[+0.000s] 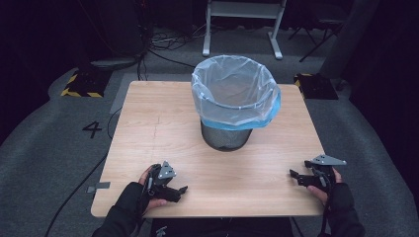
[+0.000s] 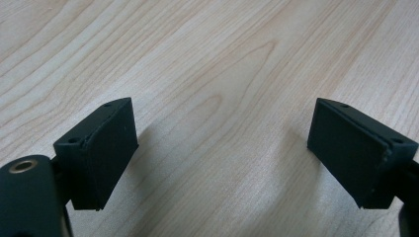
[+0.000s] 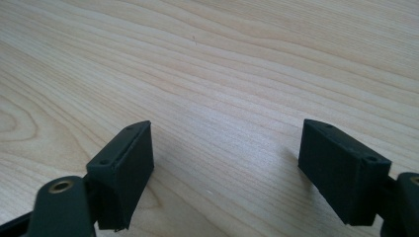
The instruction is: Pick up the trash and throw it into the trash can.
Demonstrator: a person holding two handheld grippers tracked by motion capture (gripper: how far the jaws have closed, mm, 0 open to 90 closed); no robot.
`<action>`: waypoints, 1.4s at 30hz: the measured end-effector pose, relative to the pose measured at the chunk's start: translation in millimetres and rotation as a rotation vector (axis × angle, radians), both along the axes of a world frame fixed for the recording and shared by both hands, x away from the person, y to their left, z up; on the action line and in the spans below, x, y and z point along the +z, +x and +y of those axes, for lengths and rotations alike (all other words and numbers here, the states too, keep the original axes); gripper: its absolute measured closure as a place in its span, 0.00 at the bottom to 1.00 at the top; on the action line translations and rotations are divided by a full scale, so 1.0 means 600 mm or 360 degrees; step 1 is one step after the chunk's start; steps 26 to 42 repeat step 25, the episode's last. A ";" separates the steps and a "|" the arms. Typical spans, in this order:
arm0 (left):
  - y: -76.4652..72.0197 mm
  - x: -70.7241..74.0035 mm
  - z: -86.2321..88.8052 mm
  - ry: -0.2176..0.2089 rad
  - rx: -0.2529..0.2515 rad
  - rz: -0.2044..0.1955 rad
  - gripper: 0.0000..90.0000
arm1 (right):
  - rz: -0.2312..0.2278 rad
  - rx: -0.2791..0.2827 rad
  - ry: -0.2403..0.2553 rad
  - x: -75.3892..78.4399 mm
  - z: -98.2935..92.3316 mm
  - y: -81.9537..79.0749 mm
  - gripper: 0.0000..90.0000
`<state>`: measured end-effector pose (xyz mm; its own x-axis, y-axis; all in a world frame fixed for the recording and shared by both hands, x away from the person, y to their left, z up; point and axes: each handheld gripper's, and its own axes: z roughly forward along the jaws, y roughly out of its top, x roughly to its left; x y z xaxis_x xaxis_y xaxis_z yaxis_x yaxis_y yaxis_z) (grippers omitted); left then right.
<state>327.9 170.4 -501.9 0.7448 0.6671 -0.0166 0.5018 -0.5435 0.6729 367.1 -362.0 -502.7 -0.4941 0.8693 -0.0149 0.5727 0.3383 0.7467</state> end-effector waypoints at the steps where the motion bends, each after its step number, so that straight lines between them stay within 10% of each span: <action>1: 0.000 0.000 0.000 -0.0001 -0.0002 0.0000 0.13 | 0.0000 0.0000 0.0000 0.000 0.000 0.000 0.24; 42: 0.002 -0.001 -0.001 -0.0004 -0.0004 -0.0004 0.13 | 0.0000 -0.0001 -0.0001 0.000 0.000 0.000 0.23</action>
